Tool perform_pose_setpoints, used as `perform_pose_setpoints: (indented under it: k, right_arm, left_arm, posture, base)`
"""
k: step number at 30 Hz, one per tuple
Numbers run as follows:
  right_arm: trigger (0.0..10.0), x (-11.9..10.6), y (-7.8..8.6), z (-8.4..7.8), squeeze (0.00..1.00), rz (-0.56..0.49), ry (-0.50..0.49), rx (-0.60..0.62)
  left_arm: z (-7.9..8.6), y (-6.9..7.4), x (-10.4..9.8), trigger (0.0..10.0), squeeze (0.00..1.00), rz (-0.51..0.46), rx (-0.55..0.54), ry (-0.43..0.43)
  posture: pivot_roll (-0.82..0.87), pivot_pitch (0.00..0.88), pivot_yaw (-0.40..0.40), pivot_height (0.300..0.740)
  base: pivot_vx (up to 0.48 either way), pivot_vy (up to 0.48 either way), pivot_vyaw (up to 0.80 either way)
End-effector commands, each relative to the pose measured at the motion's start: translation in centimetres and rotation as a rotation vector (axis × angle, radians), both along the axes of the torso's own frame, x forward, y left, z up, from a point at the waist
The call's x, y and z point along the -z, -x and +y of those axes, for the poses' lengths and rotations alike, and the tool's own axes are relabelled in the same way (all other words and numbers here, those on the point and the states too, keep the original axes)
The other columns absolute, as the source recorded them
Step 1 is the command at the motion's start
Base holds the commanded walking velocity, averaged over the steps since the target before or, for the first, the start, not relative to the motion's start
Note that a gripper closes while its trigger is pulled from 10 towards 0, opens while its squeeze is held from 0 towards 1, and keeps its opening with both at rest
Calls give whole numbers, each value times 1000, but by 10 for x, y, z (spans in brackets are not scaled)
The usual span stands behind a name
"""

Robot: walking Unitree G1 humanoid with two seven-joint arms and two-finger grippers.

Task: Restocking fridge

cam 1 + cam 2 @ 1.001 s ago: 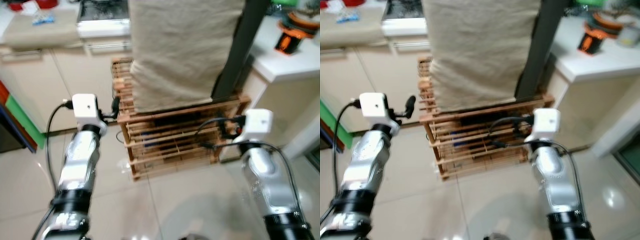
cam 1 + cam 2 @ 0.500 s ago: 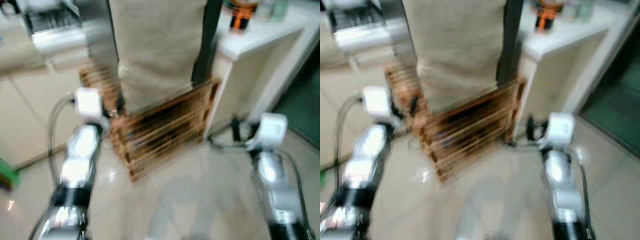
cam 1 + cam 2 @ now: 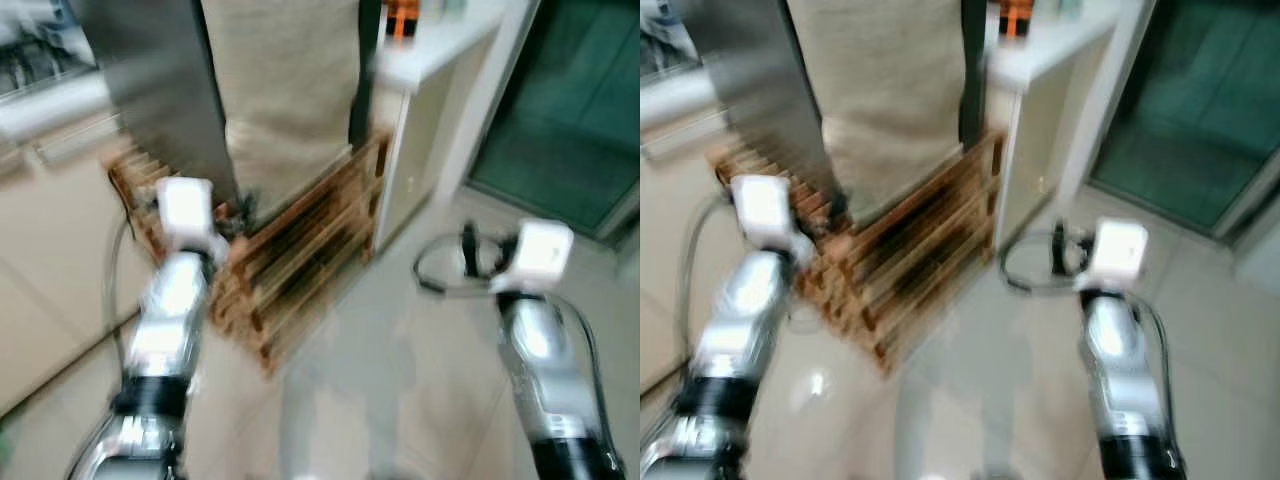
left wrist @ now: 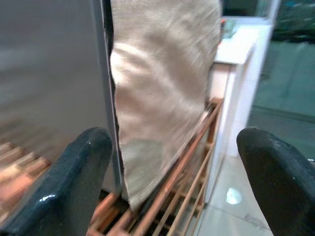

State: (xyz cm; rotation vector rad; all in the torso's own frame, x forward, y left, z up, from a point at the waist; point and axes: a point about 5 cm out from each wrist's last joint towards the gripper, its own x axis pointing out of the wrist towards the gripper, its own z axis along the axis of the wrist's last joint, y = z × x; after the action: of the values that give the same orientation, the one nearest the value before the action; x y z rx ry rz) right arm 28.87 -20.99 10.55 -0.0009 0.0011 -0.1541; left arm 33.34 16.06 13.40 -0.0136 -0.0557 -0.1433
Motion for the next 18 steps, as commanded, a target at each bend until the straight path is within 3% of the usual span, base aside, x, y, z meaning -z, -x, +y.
perform_pose_setpoints:
  k: [1,13,16,18]
  right_arm:
    - [10000,-8,-3,8,1000,-47,2,-28]
    - [10000,-12,-2,8,1000,-76,14,-26]
    - [10000,-11,-2,10,1000,-78,19,-35]
    - [10000,-11,-2,11,1000,-79,22,-38]
  left_arm:
    - [12,-3,-9,10000,0,-27,-30,-11]
    - [-8,-4,-14,10000,0,-38,55,-5]
    - [-10,-4,-12,10000,0,-30,62,20]
    - [-11,-4,-9,10000,0,7,25,84]
  posture:
    - [-154,0,38,740]
    - [-164,0,41,740]
    - [-164,0,40,740]
    - [-163,0,40,740]
  base:
    - [0,480,-725]
    - [0,480,-710]
    - [0,0,0]
    - [0,0,0]
